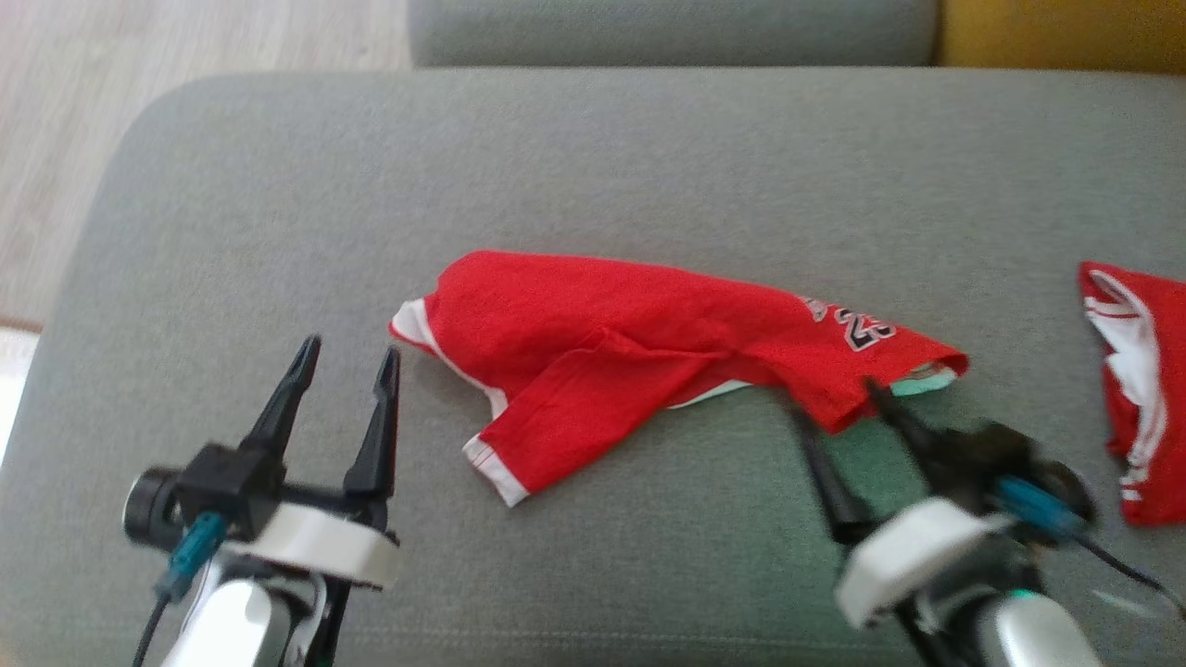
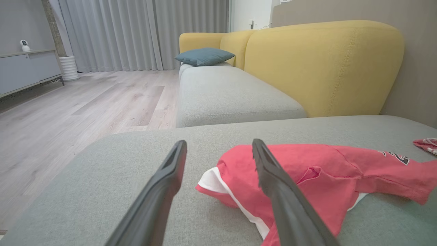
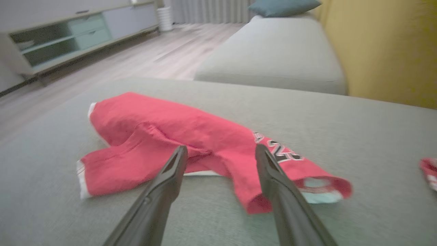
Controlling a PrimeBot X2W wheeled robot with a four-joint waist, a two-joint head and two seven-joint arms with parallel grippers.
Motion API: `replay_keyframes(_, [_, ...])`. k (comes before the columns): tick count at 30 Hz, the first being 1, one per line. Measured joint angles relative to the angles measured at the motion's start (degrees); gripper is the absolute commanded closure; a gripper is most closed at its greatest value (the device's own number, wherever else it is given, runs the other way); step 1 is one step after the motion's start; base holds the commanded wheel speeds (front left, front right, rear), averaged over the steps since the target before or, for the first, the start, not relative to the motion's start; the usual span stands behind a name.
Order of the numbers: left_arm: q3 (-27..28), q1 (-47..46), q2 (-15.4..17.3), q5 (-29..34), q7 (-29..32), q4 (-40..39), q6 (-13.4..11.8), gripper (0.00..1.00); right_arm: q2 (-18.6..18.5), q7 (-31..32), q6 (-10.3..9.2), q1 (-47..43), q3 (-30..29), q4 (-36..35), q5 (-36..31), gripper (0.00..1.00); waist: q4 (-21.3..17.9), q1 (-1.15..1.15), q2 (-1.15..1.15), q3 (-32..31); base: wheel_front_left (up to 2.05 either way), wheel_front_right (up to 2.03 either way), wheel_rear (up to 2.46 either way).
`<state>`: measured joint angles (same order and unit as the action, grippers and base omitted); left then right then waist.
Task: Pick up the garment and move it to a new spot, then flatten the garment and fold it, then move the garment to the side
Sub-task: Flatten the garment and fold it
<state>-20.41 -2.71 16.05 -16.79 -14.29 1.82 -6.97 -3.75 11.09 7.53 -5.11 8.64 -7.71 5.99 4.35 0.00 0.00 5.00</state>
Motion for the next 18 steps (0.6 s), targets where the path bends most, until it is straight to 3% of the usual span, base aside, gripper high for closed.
replay_keyframes(9, [-1.09, -4.92, -1.87, 0.47, -0.01, 0.6, 1.52, 0.0, -5.8, 10.42, 0.0, 14.93, 21.98, 10.84, 5.88, 0.0, 4.2, 0.0, 0.0, 4.64, 0.0, 0.0, 0.0])
replay_keyframes(18, [-0.85, -8.54, -4.56, 2.04, -0.12, 0.8, 3.45, 0.0, -6.32, 12.46, 0.0, 28.46, 33.9, 23.09, 9.44, 0.0, 8.54, 0.0, 0.0, 8.94, 0.0, 0.0, 0.0])
